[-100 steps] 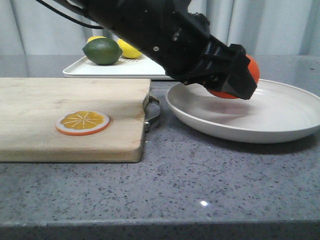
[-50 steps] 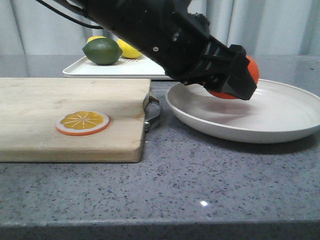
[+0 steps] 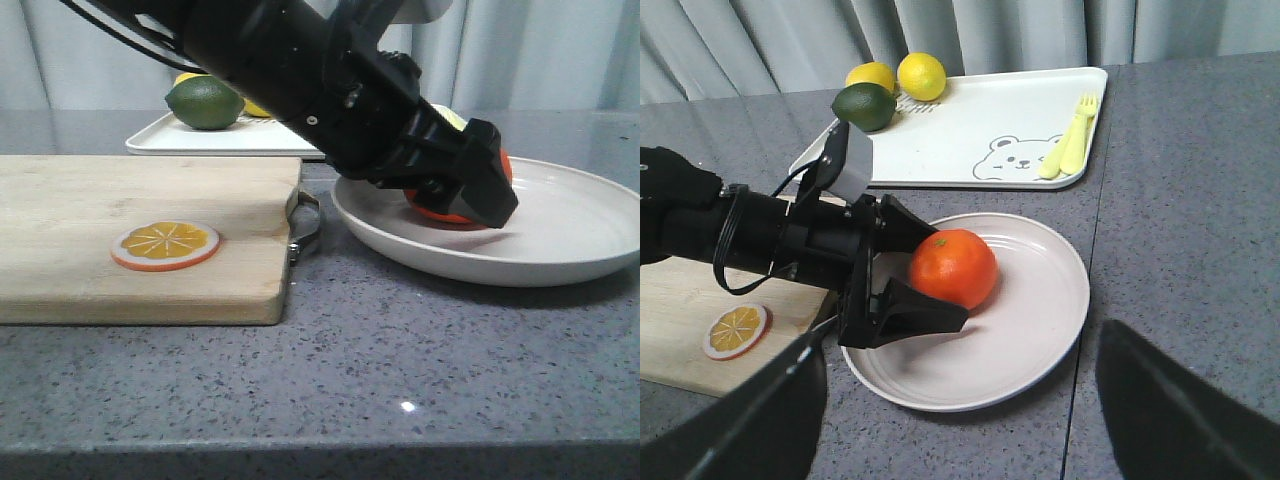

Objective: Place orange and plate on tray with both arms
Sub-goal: 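Carry the orange with the left gripper over the white plate and lower it, then open the left gripper and withdraw it upward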

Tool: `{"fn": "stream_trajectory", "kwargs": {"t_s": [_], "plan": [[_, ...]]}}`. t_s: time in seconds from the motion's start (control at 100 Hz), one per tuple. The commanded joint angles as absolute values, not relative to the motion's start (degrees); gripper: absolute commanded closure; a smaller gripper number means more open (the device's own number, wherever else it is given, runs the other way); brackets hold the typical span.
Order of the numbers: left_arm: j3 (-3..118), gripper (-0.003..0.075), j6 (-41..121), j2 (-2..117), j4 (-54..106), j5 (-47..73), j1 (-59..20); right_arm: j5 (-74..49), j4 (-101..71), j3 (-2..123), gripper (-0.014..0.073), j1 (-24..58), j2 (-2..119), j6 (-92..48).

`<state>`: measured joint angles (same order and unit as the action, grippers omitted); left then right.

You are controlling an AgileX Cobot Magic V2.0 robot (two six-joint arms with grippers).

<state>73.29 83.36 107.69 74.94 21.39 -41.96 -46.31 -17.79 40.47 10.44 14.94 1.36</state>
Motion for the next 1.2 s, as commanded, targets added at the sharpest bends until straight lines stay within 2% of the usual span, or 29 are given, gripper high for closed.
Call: {"fn": "stream_trajectory", "kwargs": {"t_s": [0.0,0.37,0.56,0.73,1.19], "plan": [[75.09,0.0066,83.13,104.98,76.06,21.76,-42.45,-42.39,-17.94,42.17,0.0032,10.23,16.2,1.2],[75.09,0.0066,83.13,97.82,73.45,18.1,-42.22,-42.45,-16.31,42.17,0.0032,10.23,16.2,1.2],[72.51,0.0067,83.13,91.21,73.38,9.39,-42.22,-42.45,-16.25,42.17,0.0032,10.23,16.2,1.2],[66.26,0.0067,83.13,83.21,73.38,3.24,-41.17,-42.45,-16.25,42.17,0.0032,10.23,16.2,1.2],[42.36,0.0067,83.13,57.14,73.57,1.17,-30.77,-42.45,-15.42,42.17,0.0032,10.23,16.2,1.2]]}}
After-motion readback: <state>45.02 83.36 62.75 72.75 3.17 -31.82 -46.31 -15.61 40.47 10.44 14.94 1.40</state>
